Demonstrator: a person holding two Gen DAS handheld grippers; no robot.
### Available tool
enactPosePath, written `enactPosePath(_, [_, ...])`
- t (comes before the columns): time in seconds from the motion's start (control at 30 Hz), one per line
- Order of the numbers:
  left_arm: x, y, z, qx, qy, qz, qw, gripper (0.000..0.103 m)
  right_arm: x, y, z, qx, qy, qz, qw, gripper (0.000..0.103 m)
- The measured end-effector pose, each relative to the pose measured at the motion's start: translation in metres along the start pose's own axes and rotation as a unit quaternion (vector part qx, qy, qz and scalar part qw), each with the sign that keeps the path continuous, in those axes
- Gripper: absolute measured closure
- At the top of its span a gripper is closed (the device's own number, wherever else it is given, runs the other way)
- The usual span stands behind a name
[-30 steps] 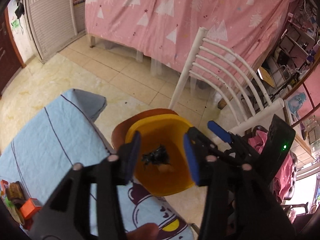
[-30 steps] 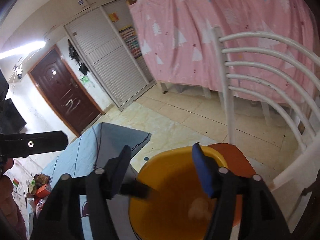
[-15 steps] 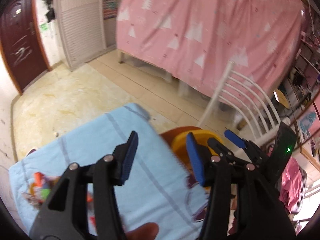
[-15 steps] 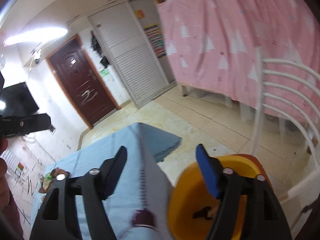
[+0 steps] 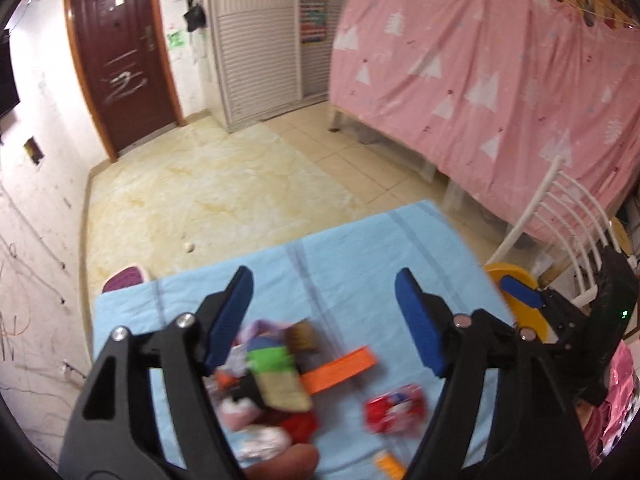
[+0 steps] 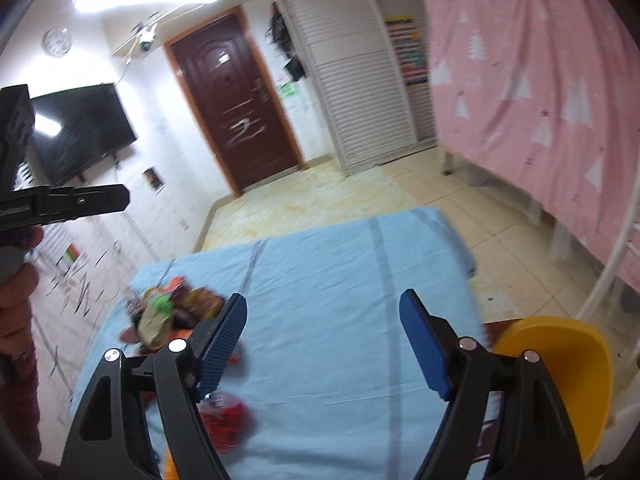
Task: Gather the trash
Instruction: 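Return the right tool to the pile above the red plastic bag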
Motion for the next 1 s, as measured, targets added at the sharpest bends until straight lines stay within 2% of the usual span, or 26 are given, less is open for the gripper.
enactPosePath(0.3, [-0.005, 0.058, -0.083, 0.048, -0.02, -0.031, 0.9982, 0.032, -0.017, 0.049, -0.054, 0.058, -0.038, -0.065, 0.995, 0.028])
enactPosePath(0.43, [-0.02, 0.087, -0.106, 0.083, -0.022, -0.054, 0.9948, 0.032, -0.021, 0.062, -0.066, 0.076, -0.034, -0.069, 0.994, 0.028])
enactPosePath(0.6, [-0.034, 0.11, -0.114, 0.111, -0.008, -0.072, 0.9912, 0.032, -0.027, 0.079, -0.071, 0.079, -0.034, -0.09, 0.992, 0.028])
enactPosePath(0.7, [-0.045, 0.123, -0.11, 0.126, 0.019, -0.087, 0.988, 0.032, -0.031, 0.085, -0.07, 0.075, -0.034, -0.096, 0.992, 0.028])
enactPosePath(1.0, [-0.068, 0.141, -0.109, 0.161, 0.053, -0.102, 0.9802, 0.033, -0.034, 0.1, -0.08, 0.088, -0.034, -0.115, 0.989, 0.028])
Point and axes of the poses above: each gripper's, at about its wrist camera, not at the fingertips, and x roughly against the way its jaws point, z to its right, y to its underside, the point moved 10 cm from there along -x, roughly the way its jaws point, and after that the axes turned 11 degrees about -x, right-handed, at the moved point
